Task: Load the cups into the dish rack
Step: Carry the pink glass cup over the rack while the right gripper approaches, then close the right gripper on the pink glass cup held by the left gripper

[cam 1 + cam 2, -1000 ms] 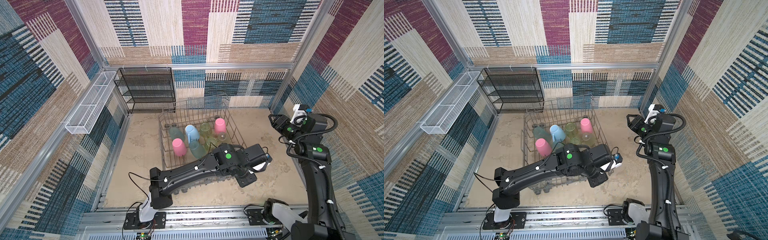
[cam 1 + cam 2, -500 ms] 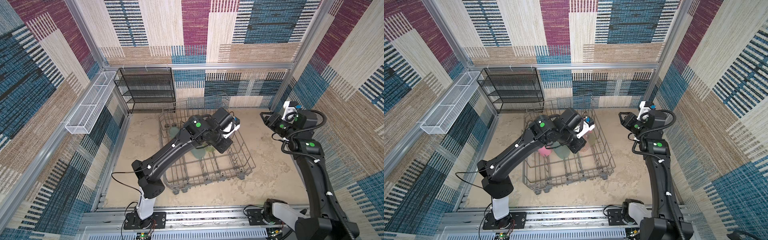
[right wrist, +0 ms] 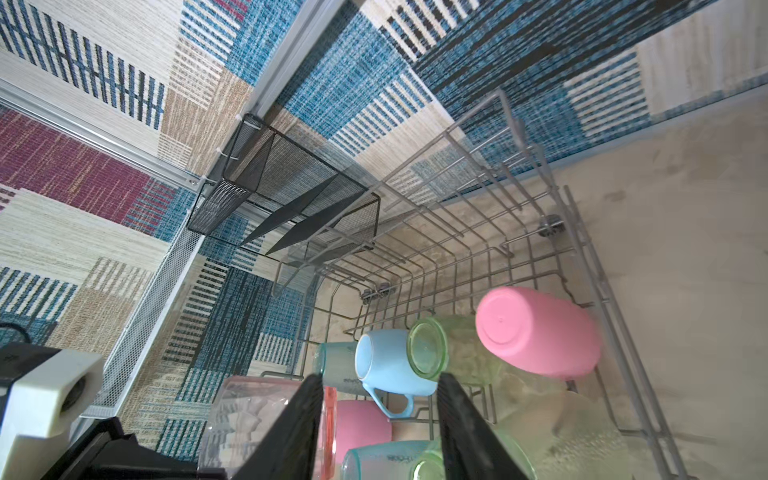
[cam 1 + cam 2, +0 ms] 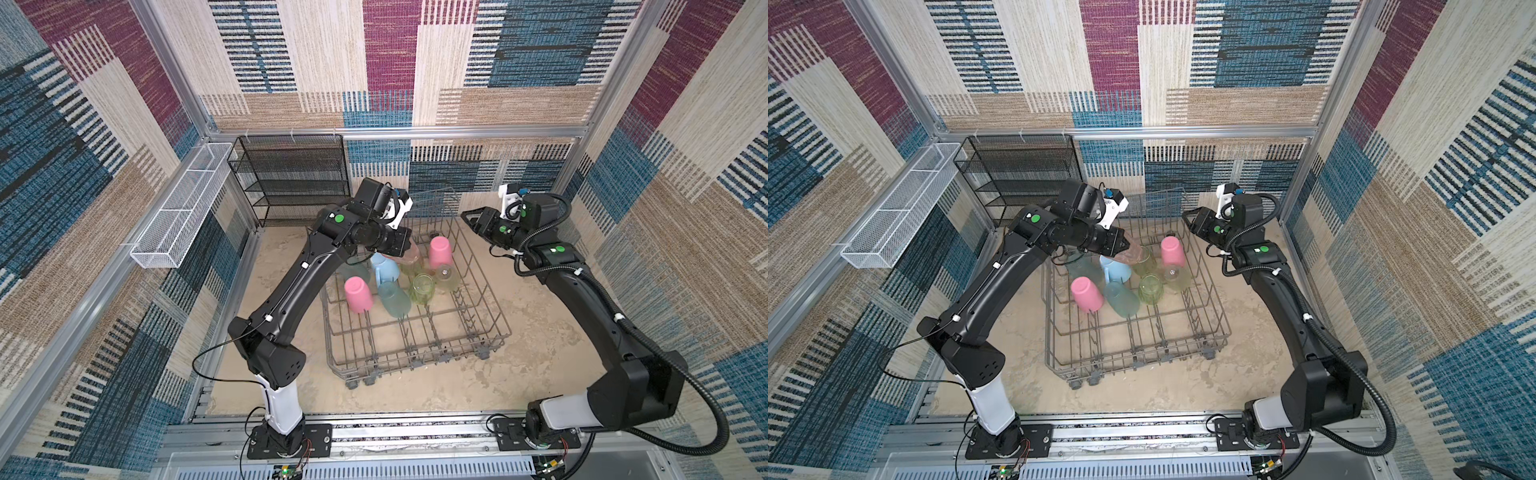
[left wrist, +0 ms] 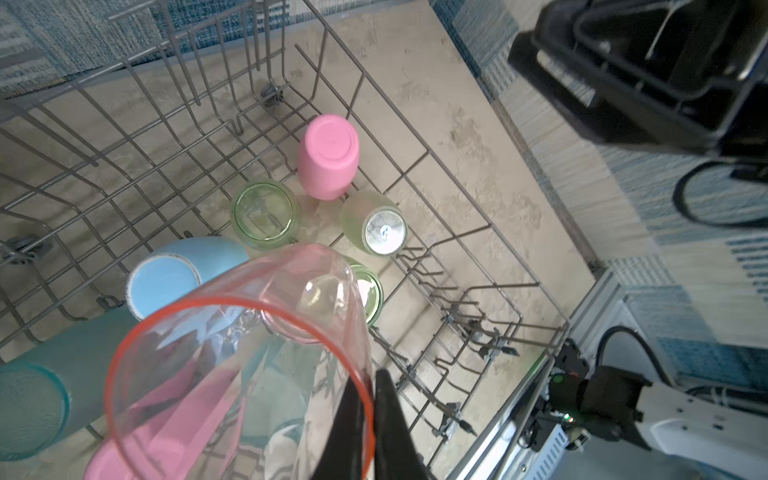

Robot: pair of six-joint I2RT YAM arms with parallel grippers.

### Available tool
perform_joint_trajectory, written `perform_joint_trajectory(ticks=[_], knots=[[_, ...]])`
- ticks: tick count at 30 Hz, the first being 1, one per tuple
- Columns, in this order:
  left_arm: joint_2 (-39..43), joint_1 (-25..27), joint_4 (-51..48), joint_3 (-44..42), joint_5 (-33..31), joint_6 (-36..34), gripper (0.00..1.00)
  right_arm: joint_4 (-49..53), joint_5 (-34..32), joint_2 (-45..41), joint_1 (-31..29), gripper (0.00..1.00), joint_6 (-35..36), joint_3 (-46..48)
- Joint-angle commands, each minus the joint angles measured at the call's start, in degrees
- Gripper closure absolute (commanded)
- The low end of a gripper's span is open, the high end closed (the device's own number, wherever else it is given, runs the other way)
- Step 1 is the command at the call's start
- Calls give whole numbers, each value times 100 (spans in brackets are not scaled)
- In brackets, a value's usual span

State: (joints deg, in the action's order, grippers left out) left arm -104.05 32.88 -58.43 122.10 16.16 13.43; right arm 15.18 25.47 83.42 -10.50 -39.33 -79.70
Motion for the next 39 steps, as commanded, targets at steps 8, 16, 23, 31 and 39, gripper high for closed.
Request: perform_joint_trajectory(ticks=[8,16,23,31,39], knots=[[612,-679,3003,-1252,800,1839,100,-996,570,952,-188,48,-1313,-738],[851,-1062,4725,-2080,1337,3105,100,-2102,1094,1435,-232,35,-2590,-708],[668,-1136,5648,-2314,1652,3789,100,-2626,989,1493,-354,23,-3385,-593],[450,-1135,6830,-2569,1986,4553,100,-2902,863,1571,-494,15,-3930,-564],[232,-1101,7428,-2624,2091,4973,100,-3134,679,1570,-544,9,-4278,-465]])
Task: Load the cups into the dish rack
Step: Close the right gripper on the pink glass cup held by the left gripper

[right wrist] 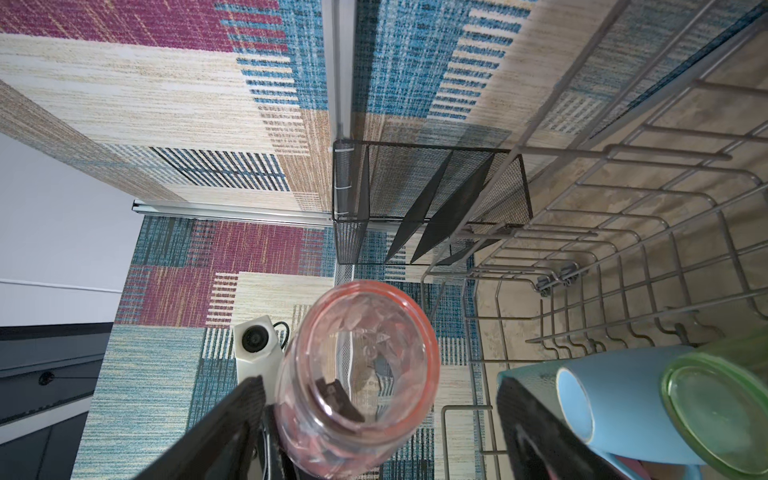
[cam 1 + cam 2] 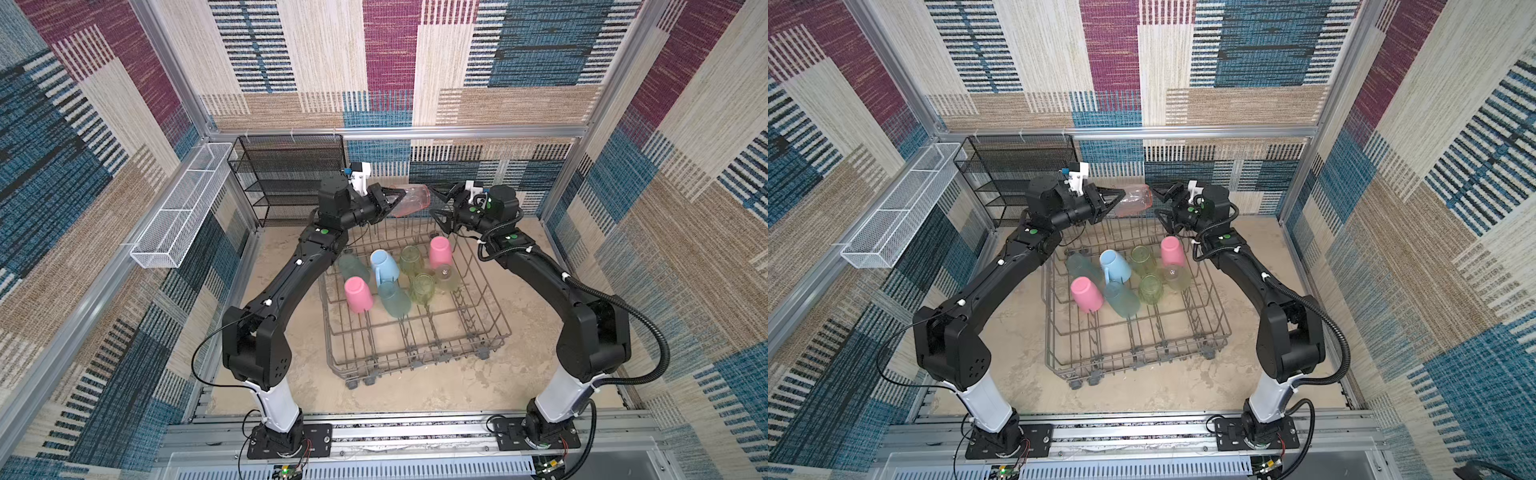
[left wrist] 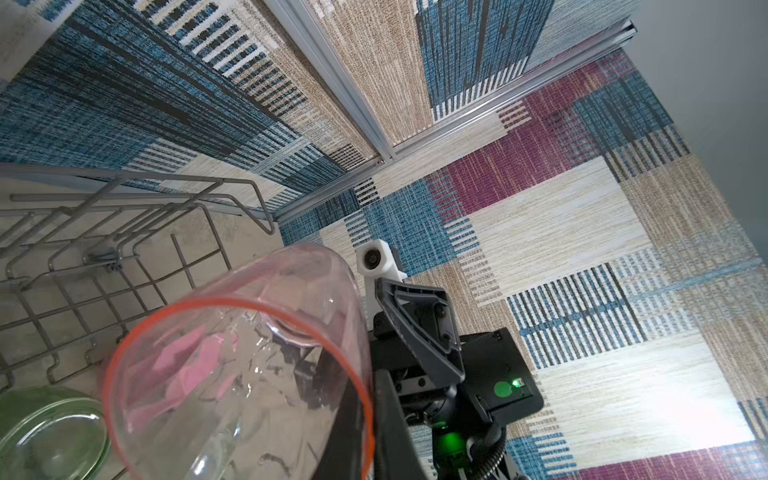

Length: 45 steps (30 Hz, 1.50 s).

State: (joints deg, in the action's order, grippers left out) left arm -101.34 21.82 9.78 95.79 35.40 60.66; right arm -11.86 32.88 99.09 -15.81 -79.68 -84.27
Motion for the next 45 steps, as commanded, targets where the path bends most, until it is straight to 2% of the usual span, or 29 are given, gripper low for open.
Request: perform_joint_trajectory(ticks=[1,12,18,28,37,42,45], knots=[[-66,6,660,9,168,282,100,-440,-73,20,-18,9,-292,-34],[-443,53,887,303,324,473,100,-471,-47,199,-31,10,-552,-243],[-572,72,842,463,497,479,100,-251,-37,268,-33,14,-472,-397],[-940,56,609,1013,1169,421,100,200,194,243,-23,17,-24,-494],[-1142,-13,483,1250,1406,386,100,331,230,210,-18,24,159,-598],[-1205,-24,481,1258,1426,385,100,358,184,208,-11,31,225,-607],[-1231,-22,415,1301,1417,338,94,453,72,183,-8,32,319,-635]])
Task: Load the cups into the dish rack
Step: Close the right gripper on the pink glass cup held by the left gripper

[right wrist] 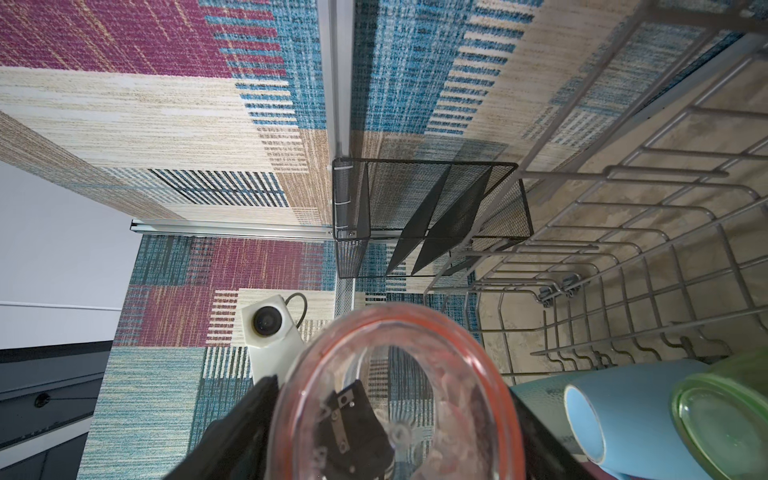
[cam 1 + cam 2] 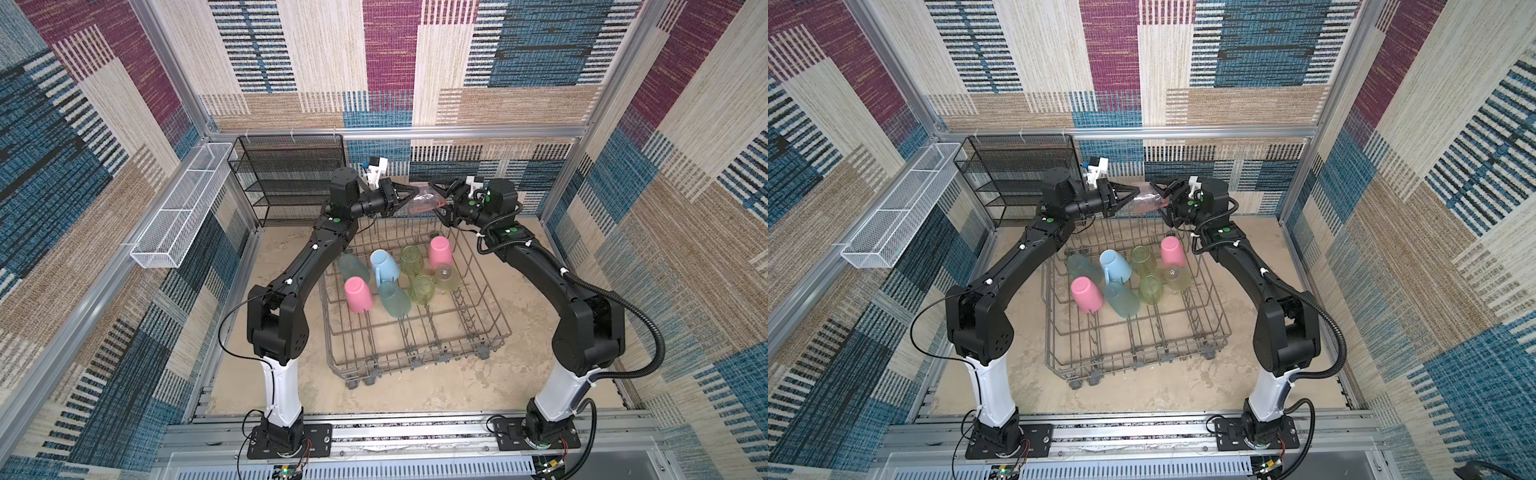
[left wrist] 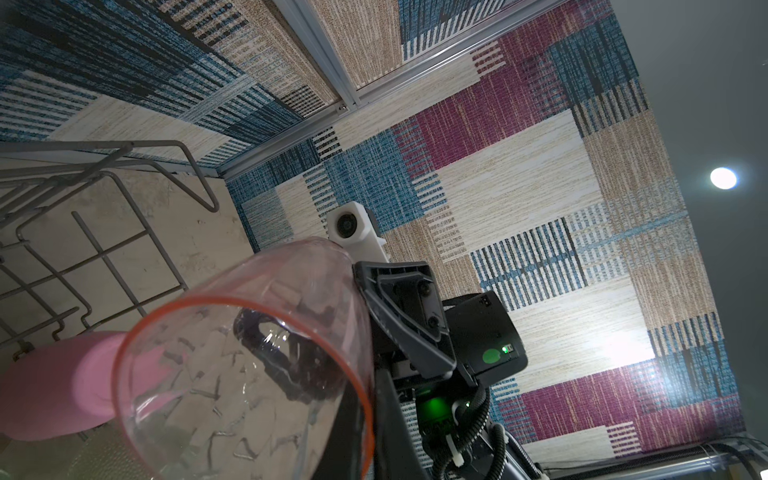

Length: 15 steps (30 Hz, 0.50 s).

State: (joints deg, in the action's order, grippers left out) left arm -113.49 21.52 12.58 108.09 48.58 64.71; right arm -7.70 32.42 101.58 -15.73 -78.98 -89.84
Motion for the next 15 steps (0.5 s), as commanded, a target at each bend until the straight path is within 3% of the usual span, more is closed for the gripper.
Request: perform_joint_trajectory(ticks=[1,10,15], knots=[[-12,8,93,78,99,-100,91,55,86,-68,-17,33,277,-91],[129,-7,-476,45,8,-577,69,586,-498,-65,-11,34,908,-327],[216,-29,-959,1,-122,-919,66,763,-889,-156,-14,37,1281,-323]])
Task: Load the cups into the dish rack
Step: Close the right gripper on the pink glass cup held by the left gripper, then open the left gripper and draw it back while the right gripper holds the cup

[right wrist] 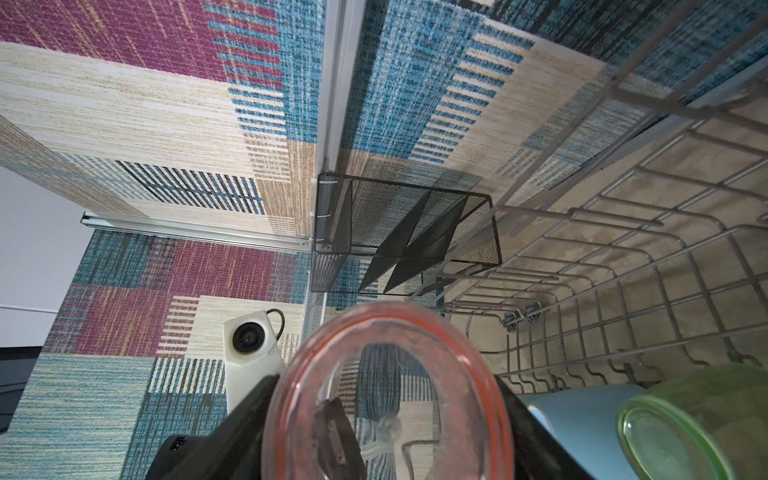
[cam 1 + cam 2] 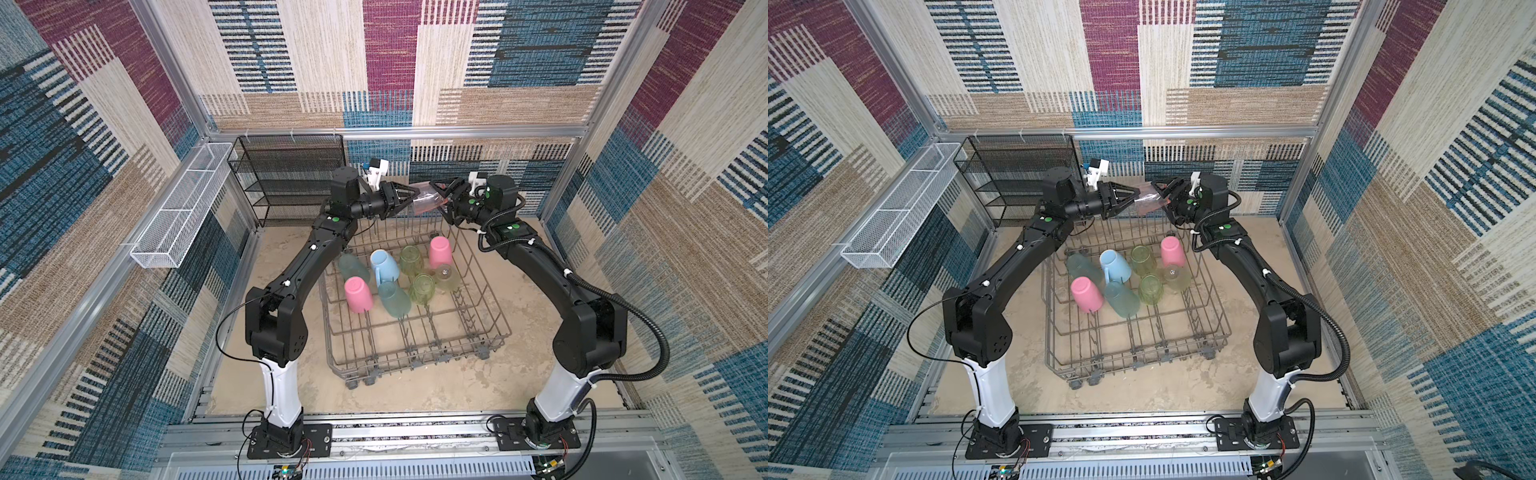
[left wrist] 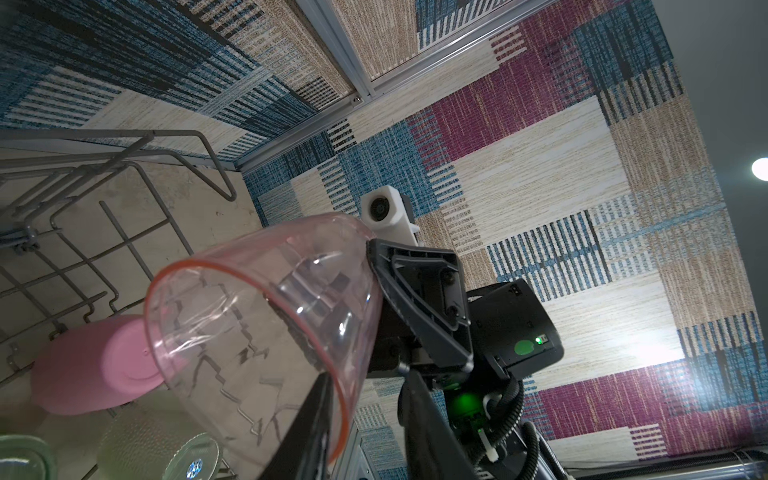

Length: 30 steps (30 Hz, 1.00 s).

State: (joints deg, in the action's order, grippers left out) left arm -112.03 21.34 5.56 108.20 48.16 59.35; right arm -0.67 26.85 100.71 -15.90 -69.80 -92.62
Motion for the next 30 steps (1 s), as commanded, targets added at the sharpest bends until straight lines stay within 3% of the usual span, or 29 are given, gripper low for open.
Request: perform_joint_trajectory(ticks=[1,13,30], knots=[[80,-9,-307,-14,-96,-421,65,93,-398,-77,5,38,441,-69],[224,-8,-1558,119,-503,-1325,58,855,-1037,-130,-6,41,1663,-311],[753,-2,-3500,-54,-2034,-3047,56,2019,-2374,-1334,-173,44,3711,519]])
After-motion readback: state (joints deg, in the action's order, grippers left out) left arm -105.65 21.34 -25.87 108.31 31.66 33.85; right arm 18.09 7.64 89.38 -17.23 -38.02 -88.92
